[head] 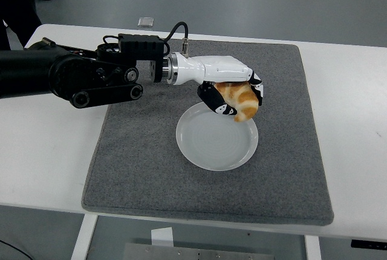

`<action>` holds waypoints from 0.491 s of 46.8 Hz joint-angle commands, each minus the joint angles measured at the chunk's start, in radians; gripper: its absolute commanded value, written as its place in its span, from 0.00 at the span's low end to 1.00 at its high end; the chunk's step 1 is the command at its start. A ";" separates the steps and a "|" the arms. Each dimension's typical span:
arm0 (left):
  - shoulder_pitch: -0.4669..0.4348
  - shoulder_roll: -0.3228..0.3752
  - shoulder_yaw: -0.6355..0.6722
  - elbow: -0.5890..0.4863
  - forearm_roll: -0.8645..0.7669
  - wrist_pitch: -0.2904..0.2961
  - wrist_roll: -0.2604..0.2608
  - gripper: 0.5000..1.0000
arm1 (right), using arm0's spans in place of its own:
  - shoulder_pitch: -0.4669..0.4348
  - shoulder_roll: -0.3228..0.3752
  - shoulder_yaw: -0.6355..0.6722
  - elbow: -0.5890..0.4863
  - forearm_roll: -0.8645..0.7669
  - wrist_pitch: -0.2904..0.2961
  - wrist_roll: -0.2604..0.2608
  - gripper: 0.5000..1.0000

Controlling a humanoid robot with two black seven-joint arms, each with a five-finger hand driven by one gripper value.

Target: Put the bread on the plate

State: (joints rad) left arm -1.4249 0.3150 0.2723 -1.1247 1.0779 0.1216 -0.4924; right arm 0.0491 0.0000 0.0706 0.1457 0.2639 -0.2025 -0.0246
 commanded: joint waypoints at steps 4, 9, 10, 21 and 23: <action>0.040 -0.024 0.022 0.019 0.039 0.012 0.000 0.00 | 0.000 0.000 0.000 0.000 0.000 0.000 0.000 0.90; 0.069 -0.025 0.027 0.023 0.057 0.012 0.001 0.00 | 0.000 0.000 0.000 0.000 0.000 0.000 0.000 0.90; 0.075 -0.027 0.027 0.028 0.066 0.012 0.001 0.00 | 0.000 0.000 0.000 0.000 0.000 0.000 0.000 0.90; 0.132 -0.040 0.027 0.062 0.128 0.026 0.006 0.00 | 0.000 0.000 0.000 0.000 0.000 0.000 0.000 0.90; 0.133 -0.040 0.027 0.065 0.129 0.026 0.008 0.00 | 0.000 0.000 0.000 0.000 0.000 0.000 0.000 0.90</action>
State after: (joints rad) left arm -1.2964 0.2751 0.2993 -1.0647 1.2055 0.1466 -0.4875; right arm 0.0490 0.0000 0.0705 0.1457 0.2638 -0.2025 -0.0246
